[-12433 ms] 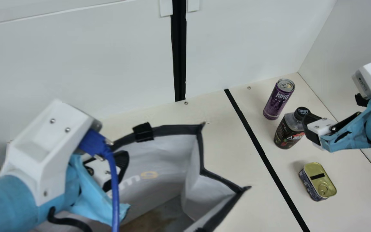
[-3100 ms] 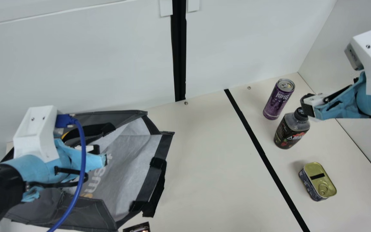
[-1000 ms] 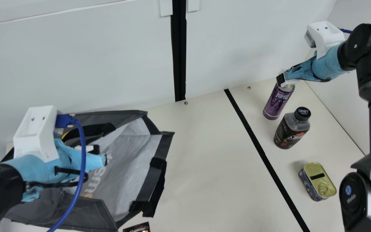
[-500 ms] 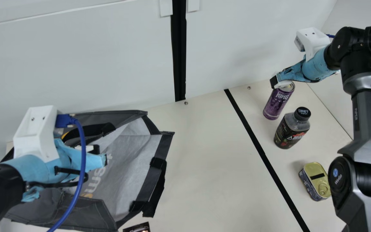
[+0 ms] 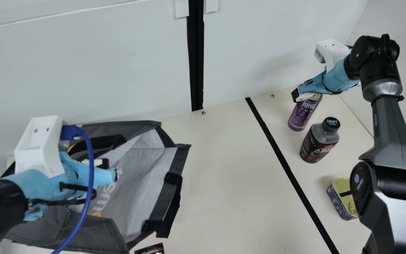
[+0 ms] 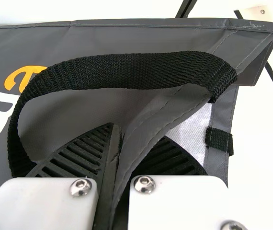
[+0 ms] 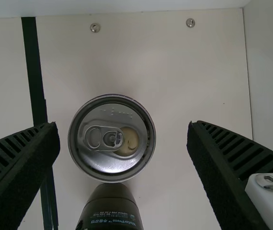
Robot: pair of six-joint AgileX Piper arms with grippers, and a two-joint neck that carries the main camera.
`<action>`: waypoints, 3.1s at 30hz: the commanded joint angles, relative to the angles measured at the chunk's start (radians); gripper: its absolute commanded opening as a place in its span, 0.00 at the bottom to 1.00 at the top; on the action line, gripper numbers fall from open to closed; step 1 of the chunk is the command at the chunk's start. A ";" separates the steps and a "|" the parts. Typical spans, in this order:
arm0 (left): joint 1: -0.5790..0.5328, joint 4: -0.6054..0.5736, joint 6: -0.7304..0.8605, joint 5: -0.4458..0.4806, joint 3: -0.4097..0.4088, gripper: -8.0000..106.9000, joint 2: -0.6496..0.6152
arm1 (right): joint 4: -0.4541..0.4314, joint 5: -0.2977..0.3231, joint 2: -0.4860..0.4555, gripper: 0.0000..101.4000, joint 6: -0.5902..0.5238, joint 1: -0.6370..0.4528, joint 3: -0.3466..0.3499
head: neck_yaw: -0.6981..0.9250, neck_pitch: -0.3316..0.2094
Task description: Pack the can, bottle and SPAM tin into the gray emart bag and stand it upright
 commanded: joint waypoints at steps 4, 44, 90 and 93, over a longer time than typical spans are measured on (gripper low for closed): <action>0.000 0.000 0.000 0.000 0.000 0.00 0.000 | 0.000 0.001 0.022 0.87 -0.004 -0.003 -0.005 | -0.002 -0.023; 0.000 0.000 0.000 0.000 0.000 0.00 0.000 | 0.069 0.001 -0.105 0.00 -0.090 0.056 0.037 | -0.002 -0.023; 0.000 0.000 0.000 0.000 0.000 0.00 0.000 | 0.257 0.001 -0.504 0.00 -0.497 0.242 0.530 | -0.002 -0.023; 0.000 0.000 0.000 0.000 0.000 0.00 0.000 | 0.271 0.001 -0.524 0.00 -0.519 0.258 0.560 | -0.002 -0.023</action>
